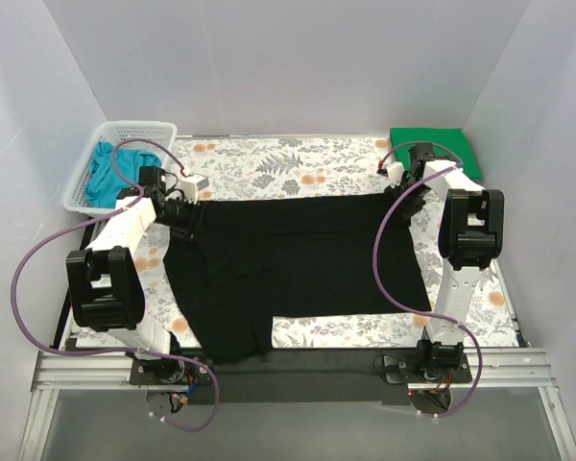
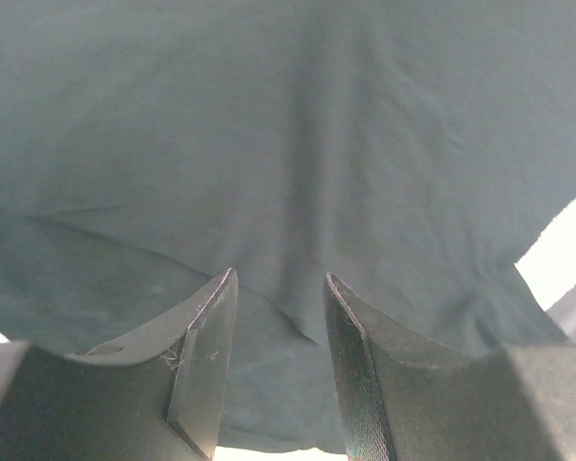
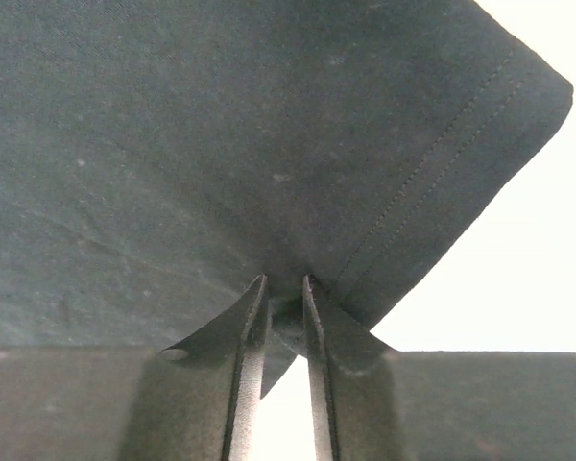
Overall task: Fold and stack the t-shirts
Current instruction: Fold the tshirt
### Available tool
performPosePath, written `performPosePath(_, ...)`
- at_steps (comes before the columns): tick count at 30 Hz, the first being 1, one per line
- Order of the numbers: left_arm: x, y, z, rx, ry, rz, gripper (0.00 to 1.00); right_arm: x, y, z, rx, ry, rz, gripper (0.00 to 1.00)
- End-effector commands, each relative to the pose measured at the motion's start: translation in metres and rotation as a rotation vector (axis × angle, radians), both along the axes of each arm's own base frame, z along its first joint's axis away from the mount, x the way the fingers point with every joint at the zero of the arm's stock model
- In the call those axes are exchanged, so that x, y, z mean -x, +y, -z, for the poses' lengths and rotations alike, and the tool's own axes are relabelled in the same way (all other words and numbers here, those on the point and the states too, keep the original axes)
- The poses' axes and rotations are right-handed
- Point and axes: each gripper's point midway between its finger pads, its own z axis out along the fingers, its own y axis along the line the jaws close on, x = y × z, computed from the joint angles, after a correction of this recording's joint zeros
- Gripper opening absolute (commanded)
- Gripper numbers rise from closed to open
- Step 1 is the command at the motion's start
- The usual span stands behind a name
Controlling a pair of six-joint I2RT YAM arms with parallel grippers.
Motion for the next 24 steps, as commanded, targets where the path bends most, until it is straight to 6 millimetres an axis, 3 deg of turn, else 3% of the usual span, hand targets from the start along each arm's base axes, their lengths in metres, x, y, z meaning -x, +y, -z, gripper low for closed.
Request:
performPosePath(1, -0.042, 0.020, 0.000, -0.083, -0.065, -0.193, 0.40, 0.019, -0.028, 0.016, 0.092, 0.056, 0.013, 0.27)
performPosePath(2, -0.042, 0.022, 0.003, -0.093, -0.057, -0.211, 0.40, 0.020, -0.028, 0.012, 0.090, 0.049, 0.011, 0.27)
performPosePath(5, -0.044, 0.030, 0.013, -0.128, -0.037, -0.267, 0.40, 0.013, -0.012, -0.029, 0.006, -0.043, 0.012, 0.30)
performPosePath(8, -0.047, 0.030, 0.025, -0.124, -0.007, -0.294, 0.40, 0.006, 0.007, -0.050, -0.070, -0.079, 0.014, 0.38)
performPosePath(14, -0.063, 0.023, 0.039, -0.131, 0.010, -0.342, 0.40, 0.003, 0.037, -0.034, -0.083, -0.035, -0.024, 0.38)
performPosePath(20, -0.073, 0.031, 0.061, -0.189, 0.060, -0.417, 0.35, 0.000, 0.039, 0.013, -0.054, 0.060, -0.027, 0.34)
performPosePath(24, -0.080, 0.035, 0.076, -0.214, 0.098, -0.449, 0.34, -0.027, 0.036, 0.023, -0.029, 0.030, -0.023, 0.34)
